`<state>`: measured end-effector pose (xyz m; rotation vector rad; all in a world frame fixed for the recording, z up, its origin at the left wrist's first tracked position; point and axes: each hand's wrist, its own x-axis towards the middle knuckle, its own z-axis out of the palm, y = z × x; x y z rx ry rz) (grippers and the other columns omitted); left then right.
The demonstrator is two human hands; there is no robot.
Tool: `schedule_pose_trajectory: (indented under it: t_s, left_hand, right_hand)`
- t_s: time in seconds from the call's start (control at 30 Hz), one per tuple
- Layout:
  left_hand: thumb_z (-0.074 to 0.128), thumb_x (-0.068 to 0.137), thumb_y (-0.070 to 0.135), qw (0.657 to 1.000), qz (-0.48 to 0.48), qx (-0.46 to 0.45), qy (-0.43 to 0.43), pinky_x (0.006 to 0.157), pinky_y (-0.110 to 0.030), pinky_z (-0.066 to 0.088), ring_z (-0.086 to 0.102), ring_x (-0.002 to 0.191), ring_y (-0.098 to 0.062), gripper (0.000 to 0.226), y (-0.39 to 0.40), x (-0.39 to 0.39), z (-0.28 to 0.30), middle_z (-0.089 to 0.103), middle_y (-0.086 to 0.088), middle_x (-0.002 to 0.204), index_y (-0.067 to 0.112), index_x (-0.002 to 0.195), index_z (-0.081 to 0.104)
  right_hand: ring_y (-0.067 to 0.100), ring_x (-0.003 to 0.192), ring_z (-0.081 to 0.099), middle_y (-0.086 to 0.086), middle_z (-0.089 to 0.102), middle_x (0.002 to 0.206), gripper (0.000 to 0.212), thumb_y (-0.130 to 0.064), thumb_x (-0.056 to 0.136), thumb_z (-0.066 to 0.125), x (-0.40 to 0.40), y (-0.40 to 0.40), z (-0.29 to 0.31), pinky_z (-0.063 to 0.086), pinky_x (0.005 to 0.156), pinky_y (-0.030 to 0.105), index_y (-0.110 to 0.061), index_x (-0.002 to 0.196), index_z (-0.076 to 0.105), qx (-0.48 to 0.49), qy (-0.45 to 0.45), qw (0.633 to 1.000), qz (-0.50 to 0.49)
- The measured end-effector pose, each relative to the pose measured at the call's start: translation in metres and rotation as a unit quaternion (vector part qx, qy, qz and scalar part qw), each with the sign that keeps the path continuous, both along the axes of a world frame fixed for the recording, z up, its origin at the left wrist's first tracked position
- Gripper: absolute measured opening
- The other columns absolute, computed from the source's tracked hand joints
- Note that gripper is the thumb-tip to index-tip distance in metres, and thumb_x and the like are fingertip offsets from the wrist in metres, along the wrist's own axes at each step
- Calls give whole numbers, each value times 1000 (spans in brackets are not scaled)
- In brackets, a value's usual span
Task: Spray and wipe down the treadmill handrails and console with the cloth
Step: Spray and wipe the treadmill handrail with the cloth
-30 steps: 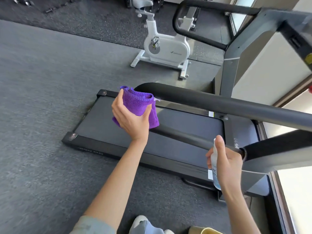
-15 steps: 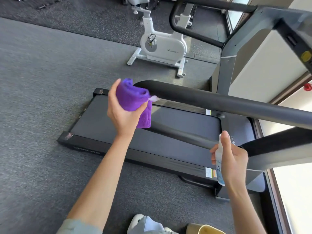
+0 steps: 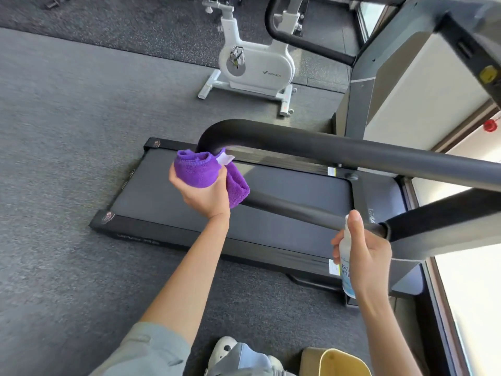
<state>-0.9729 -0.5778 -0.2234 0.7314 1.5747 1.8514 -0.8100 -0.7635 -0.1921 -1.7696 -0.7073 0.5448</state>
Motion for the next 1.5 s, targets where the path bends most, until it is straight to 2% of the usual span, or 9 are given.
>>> schedule_pose_trajectory:
  t_s: [0.13,0.37,0.7,0.8,0.9,1.03,1.27,1.43,1.5]
  left_hand:
    - [86,64,19,988,25,-91,-122,79,-17,43,56,80,9,85,-5,19,-6,54,21,102,24,136,41]
    - [88,67,35,937,56,-180,-294,85,-23,45,60,92,-14,79,-19,59,-12,62,5,117,17,131,45]
    - [87,70,28,914,-51,-246,-317,83,-24,53,66,93,-16,66,-85,154,-23,67,1,112,13,125,54]
    - [87,69,22,930,-16,-215,-296,74,-14,51,65,93,-14,68,-73,137,-21,65,1,117,12,127,51]
    - [87,70,24,940,48,-193,-277,86,-22,48,62,95,-15,76,-54,114,-14,61,2,118,11,132,46]
    - [85,72,26,939,29,-223,-261,76,-20,44,57,89,-14,77,-65,136,-14,57,3,115,13,133,39]
    - [86,71,35,907,-35,-282,-311,80,-23,47,61,91,-16,74,-113,221,-20,63,1,116,16,128,43]
    - [82,76,34,871,-146,-313,-350,65,-10,46,59,80,-2,70,-161,266,-20,62,5,113,21,133,45]
    - [83,75,34,865,-142,-322,-359,75,-15,48,62,86,-9,68,-157,264,-19,64,2,119,19,132,48]
  right_hand:
    - [15,44,50,8,55,46,76,-77,82,47,6,-13,-3,46,62,36,-9,53,59,-3,9,1000,-9]
    - [16,47,53,12,56,48,76,-79,83,45,20,-19,-4,48,65,38,-9,55,60,-15,6,1000,1]
    - [16,47,54,20,57,53,82,-79,81,43,61,-32,-8,48,64,36,-3,54,59,-21,9,1000,5]
    - [16,47,54,19,57,51,82,-79,82,43,75,-35,-7,49,66,35,-4,54,59,-23,10,1000,17]
    - [16,48,53,19,55,50,85,-78,83,42,85,-34,-7,48,66,35,0,55,58,-18,9,999,30]
    - [17,48,52,20,55,50,86,-76,83,43,96,-35,-9,47,64,36,4,55,57,-8,17,999,29]
    - [22,47,55,17,55,49,87,-75,86,43,119,-59,-17,51,68,38,5,54,56,-3,10,1000,-2]
    - [37,51,55,19,57,51,87,-73,87,44,123,-73,-22,48,62,42,8,56,57,-2,-6,1000,-16]
    - [37,50,55,19,57,50,84,-72,87,44,121,-71,-21,48,62,43,3,54,58,-1,-3,1000,-17]
